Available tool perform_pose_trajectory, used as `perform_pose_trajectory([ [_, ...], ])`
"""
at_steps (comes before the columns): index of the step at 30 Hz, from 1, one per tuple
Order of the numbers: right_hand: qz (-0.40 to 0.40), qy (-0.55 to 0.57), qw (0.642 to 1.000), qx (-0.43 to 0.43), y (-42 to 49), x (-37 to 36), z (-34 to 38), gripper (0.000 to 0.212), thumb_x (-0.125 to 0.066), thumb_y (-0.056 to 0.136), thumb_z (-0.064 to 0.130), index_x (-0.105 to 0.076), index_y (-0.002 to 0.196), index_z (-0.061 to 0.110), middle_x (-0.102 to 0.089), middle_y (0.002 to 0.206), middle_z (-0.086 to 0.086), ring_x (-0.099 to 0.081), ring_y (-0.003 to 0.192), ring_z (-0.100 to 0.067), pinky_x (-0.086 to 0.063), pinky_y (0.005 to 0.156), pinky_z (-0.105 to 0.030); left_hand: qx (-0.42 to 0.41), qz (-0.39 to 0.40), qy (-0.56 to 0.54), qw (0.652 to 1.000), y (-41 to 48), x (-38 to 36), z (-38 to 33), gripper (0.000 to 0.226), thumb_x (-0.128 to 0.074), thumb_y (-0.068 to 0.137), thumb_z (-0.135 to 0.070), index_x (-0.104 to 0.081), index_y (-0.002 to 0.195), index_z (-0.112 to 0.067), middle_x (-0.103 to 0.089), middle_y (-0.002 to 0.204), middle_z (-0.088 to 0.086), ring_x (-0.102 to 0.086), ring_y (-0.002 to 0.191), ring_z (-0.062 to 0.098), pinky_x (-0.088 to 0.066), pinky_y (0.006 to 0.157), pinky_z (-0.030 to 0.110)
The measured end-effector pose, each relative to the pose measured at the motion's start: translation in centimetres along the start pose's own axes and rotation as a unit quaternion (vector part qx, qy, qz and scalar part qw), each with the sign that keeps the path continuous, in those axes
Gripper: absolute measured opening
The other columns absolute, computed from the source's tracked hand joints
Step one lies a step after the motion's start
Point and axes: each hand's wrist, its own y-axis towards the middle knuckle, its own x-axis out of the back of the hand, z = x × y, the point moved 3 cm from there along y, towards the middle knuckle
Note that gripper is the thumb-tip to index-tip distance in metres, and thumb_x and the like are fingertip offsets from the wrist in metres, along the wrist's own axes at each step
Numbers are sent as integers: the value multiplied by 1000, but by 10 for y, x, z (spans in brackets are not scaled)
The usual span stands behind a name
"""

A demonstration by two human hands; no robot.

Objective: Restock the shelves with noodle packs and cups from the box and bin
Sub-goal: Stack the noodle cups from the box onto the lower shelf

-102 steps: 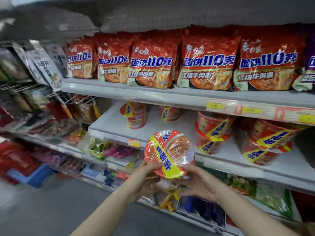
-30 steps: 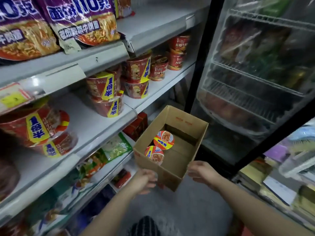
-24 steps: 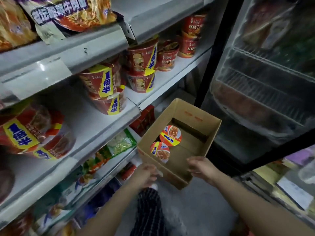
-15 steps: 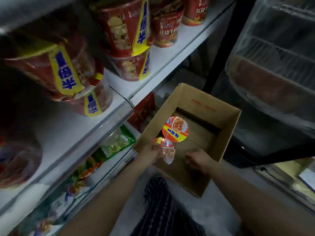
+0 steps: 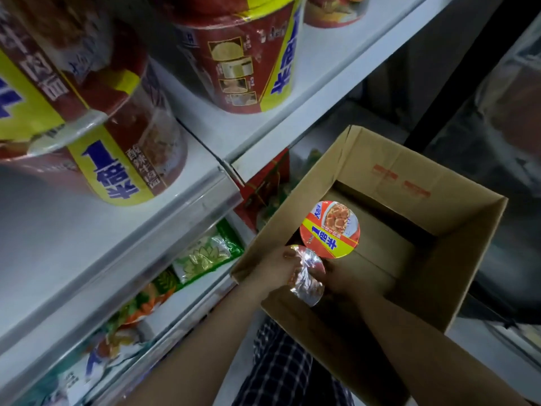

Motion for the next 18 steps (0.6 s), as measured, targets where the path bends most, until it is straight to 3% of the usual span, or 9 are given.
perform_pose_trajectory([
  [2,9,-4,1000,14,7,-5,-5,40,-53,96,47,-63,119,16,-68,113,-5,-64,100,-22,-50,90,-36,2,1,32,999,7,1,7,14,-48,101,-18,-61,96,-16,-66,93,9,-58,81,15,-47,72,21],
  [4,-3,22,999,34,3,-5,-5,39,-53,97,45,-63,119,15,-67,111,-3,-60,94,-15,-47,89,-33,7,-9,26,1000,9,3,10,12,-48,100,-20,-59,93,-18,-64,94,12,-59,88,21,-46,77,31],
  [8,-30,159,986,32,-10,0,-5,18,-58,97,34,-60,112,24,-65,110,2,-62,109,-21,-47,102,-44,13,-7,7,1000,10,3,13,16,-47,100,-25,-62,105,-20,-67,98,4,-63,92,19,-46,78,30],
  [11,-33,87,995,31,-21,14,-4,25,-56,98,35,-61,119,23,-64,120,0,-60,115,-23,-47,103,-43,23,11,0,1000,3,-3,9,28,-48,99,-29,-64,114,-12,-71,101,9,-68,93,25,-53,87,40],
  [15,-83,-39,996,5,-55,57,-4,32,-50,100,40,-64,122,22,-67,119,1,-64,108,-18,-53,94,-35,29,21,28,999,-8,-10,5,23,-58,92,-34,-62,92,-11,-63,80,4,-59,76,21,-42,71,31],
  [18,-117,-14,993,-9,-90,93,-4,31,-53,99,41,-69,104,15,-71,91,-3,-67,82,-16,-57,78,-30,27,19,47,998,-30,-5,-11,12,-57,95,-26,-49,86,-26,-54,85,6,-51,78,19,-34,70,31],
])
